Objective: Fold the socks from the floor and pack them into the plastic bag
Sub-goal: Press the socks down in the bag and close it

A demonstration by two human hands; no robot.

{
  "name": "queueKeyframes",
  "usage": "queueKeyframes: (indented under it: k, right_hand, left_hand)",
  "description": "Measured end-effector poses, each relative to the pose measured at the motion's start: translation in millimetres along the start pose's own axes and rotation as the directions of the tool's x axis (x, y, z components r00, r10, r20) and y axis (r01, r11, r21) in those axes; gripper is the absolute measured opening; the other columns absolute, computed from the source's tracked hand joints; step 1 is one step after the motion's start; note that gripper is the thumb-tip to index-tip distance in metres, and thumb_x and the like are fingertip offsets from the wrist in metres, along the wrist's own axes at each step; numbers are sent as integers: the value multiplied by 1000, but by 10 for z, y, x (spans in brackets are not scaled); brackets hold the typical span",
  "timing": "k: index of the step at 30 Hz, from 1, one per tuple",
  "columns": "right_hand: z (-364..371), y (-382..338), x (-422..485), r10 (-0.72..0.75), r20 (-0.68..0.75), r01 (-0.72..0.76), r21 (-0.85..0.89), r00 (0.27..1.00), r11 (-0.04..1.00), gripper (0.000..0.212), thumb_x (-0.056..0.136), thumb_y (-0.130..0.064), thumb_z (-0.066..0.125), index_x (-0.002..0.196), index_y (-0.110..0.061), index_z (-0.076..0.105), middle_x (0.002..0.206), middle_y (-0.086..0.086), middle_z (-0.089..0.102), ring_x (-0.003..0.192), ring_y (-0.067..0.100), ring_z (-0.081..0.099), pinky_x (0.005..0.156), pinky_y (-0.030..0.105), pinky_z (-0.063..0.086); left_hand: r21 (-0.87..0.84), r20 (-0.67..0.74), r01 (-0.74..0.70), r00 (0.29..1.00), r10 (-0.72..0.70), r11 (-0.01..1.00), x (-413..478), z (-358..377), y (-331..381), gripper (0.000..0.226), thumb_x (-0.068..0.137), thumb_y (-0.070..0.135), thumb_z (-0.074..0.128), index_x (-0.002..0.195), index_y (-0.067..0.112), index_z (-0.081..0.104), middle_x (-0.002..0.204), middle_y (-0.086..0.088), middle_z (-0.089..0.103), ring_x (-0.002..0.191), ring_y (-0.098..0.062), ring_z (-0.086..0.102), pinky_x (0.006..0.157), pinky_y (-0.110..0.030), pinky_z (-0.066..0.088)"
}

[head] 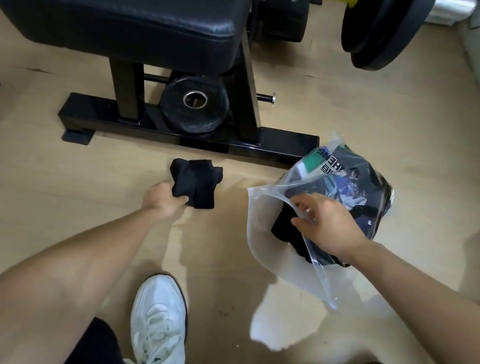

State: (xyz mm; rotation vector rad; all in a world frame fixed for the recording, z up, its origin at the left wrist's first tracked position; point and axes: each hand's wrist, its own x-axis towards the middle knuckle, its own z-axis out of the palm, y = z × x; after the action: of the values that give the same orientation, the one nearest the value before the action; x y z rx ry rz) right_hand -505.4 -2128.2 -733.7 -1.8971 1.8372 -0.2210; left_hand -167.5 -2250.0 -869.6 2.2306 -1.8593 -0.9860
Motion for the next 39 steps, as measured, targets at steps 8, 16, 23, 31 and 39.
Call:
queueKeyframes:
  k: [8,16,23,31,39]
  right_hand:
    - [-302,-251,-44,-36,-93,39,33,995,999,51,84,-42,72,130,-24,59,115,-3,63,101,16,61,86,31,50]
    - [-724,-868,-424,-221,-205,278,316,954,907,94,64,-65,79,143,-25,48,128,-9,52,123,7,48,104,23,38]
    - [-917,-1117,-810,-126,-371,287,419,920,861,61,75,-36,83,129,-27,56,109,-8,61,96,4,59,90,20,48]
    - [-1430,-657,-1141,47,-261,124,601,964,790,41,79,-40,79,114,-24,65,106,-2,69,97,7,63,87,25,51]
    - [-989,-529,-1254,110,-336,67,474,935,878,41,76,-32,83,111,-28,63,103,-16,65,93,3,61,87,30,51]
  left_hand:
    - [-120,85,-336,934,347,934,-630,-1081,951,25,89,34,72,70,18,68,70,0,65,73,-22,60,66,-36,39]
    - [-213,129,-400,893,432,891,-1587,-1854,1749,34,81,41,73,83,7,74,80,-11,71,76,-22,64,74,-40,50]
    - [-506,152,-204,936,319,838,-2025,-1883,2124,20,90,24,71,99,7,74,88,-9,67,82,-22,62,65,-29,50]
    - [-526,339,-169,857,387,834,-2087,-1556,2387,35,91,30,72,115,4,73,104,-14,74,94,-21,64,78,-32,52]
    - [-515,338,-140,873,350,846,-2178,-1226,2681,39,89,33,74,114,3,72,90,-6,73,83,-17,66,70,-28,57]
